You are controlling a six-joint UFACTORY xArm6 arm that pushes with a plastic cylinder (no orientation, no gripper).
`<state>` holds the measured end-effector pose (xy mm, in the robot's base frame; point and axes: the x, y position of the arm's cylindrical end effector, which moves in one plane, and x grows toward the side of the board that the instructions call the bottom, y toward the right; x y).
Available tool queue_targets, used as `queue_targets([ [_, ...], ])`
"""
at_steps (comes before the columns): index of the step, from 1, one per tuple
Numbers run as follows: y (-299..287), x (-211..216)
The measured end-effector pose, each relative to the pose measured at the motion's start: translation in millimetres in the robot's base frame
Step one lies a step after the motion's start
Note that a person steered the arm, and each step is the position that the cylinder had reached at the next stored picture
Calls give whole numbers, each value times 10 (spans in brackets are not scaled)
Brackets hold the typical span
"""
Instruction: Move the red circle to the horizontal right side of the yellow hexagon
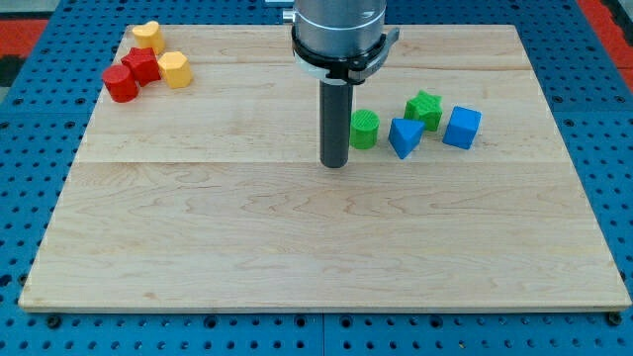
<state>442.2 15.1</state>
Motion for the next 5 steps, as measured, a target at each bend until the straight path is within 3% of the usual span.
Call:
queue_targets([
  [2,-141,-293],
  [4,-725,-990],
  [5,-1017,-850],
])
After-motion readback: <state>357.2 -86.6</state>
